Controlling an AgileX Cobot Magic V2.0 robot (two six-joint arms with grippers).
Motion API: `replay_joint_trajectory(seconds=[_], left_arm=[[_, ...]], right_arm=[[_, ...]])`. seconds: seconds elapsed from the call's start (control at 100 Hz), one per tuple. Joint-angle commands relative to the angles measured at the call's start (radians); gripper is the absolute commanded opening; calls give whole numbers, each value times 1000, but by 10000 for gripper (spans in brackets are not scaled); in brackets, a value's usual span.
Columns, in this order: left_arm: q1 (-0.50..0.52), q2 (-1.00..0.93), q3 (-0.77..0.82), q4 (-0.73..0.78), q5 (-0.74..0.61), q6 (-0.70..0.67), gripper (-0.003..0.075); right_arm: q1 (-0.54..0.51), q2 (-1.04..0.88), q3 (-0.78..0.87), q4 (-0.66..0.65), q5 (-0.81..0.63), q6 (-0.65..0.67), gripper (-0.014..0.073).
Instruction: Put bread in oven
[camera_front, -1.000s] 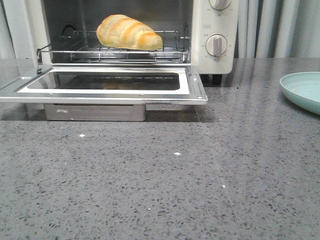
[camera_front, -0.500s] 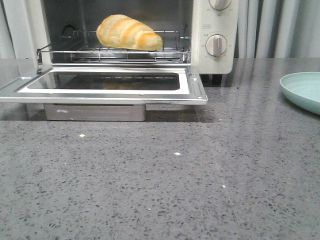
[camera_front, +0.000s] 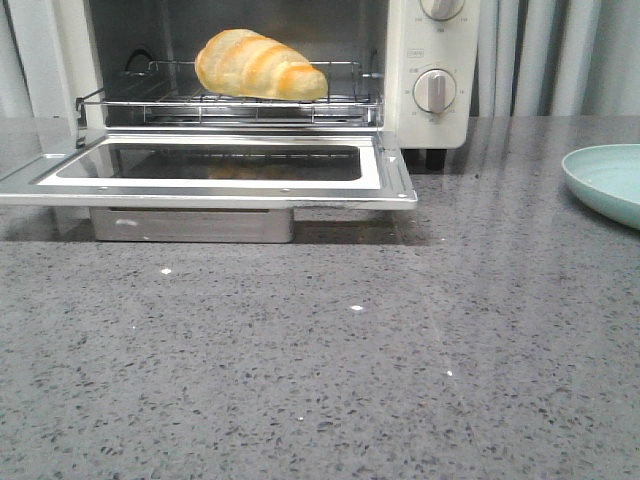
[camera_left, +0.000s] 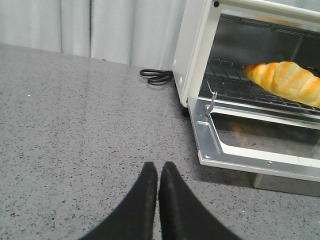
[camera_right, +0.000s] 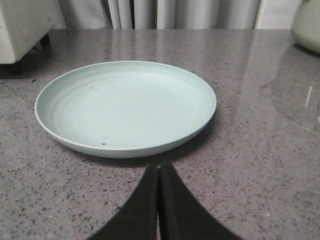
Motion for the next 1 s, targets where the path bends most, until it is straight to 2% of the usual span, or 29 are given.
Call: replay_joint_trajectory(seconds=[0.0,0.5,0.55,0.66,0.75,0.99], left_arm=[[5,-25,-27,-8,-78,-1,-21],[5,-25,-27,-8,-78,-1,-21],[5,-25,-27,-8,-78,-1,-22],[5,-25,-27,-8,-78,-1,-21],[5,-25,-27,-8,-78,-1,-21],[5,-25,-27,-8,-78,-1,-21]], right_arm=[[-8,-21,-11,7,-87,-2,-75],[61,-21,82,-56,-88,1,-75],[61,-21,97,-72,-92,30,-75],[61,-21,103,-165,-74,182,-75],[65,-21,103,-168,-76,184,-75],[159,-21,103,-190,-62,180,-75]])
